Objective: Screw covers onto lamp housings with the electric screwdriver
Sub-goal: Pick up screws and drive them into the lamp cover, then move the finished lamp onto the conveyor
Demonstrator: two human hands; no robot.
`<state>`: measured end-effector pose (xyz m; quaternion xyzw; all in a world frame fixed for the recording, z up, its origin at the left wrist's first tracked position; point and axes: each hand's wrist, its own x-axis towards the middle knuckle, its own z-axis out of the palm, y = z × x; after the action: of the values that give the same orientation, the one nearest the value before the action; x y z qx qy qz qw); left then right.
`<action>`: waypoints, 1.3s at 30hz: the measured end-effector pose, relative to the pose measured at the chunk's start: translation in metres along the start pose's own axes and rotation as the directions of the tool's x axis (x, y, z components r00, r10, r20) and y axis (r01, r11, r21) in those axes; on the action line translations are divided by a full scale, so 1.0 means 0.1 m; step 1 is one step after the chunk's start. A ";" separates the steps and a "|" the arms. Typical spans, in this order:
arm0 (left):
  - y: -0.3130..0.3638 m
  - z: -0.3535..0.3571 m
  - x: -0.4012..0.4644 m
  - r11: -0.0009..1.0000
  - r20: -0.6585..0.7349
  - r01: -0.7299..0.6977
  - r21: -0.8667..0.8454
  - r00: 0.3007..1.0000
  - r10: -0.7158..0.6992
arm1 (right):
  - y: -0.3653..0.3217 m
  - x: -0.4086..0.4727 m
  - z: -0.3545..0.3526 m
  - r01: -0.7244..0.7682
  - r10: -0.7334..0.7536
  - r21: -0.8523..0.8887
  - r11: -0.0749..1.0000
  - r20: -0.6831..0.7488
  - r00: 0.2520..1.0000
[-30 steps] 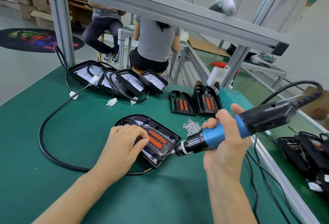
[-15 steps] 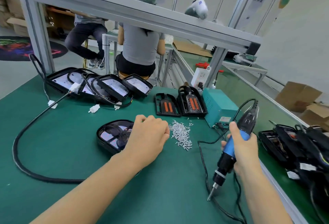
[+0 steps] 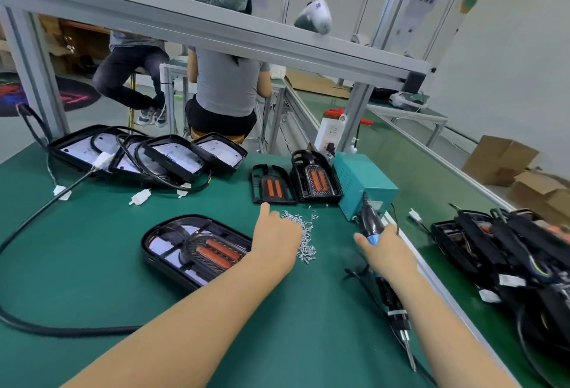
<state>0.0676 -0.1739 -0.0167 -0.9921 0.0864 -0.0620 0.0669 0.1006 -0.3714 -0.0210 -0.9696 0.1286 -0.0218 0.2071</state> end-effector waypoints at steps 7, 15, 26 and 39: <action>0.09 0.13 0.04 0.999 -0.014 -0.013 0.038 1.000 0.013 | 0.06 -0.06 0.08 0.055 -0.056 -0.302 0.952 0.006 0.998; 0.14 0.17 0.04 0.999 -0.009 -0.025 0.047 1.000 0.025 | -0.08 0.14 0.18 0.057 -0.039 -0.410 0.910 0.052 0.998; 0.23 0.17 -0.15 0.991 0.066 -0.067 0.115 0.996 0.059 | -0.38 0.10 0.26 0.273 -0.338 -0.406 0.872 -0.097 0.936; -0.18 0.06 -0.45 0.999 -0.091 0.008 0.038 0.996 -0.005 | -0.70 0.32 0.91 0.332 -0.319 -0.106 0.937 0.123 0.940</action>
<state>0.0271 -0.1479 -0.0248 -0.9871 0.0850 -0.1087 0.0816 0.1565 -0.2822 -0.0762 -0.9883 -0.0437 0.0026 0.1459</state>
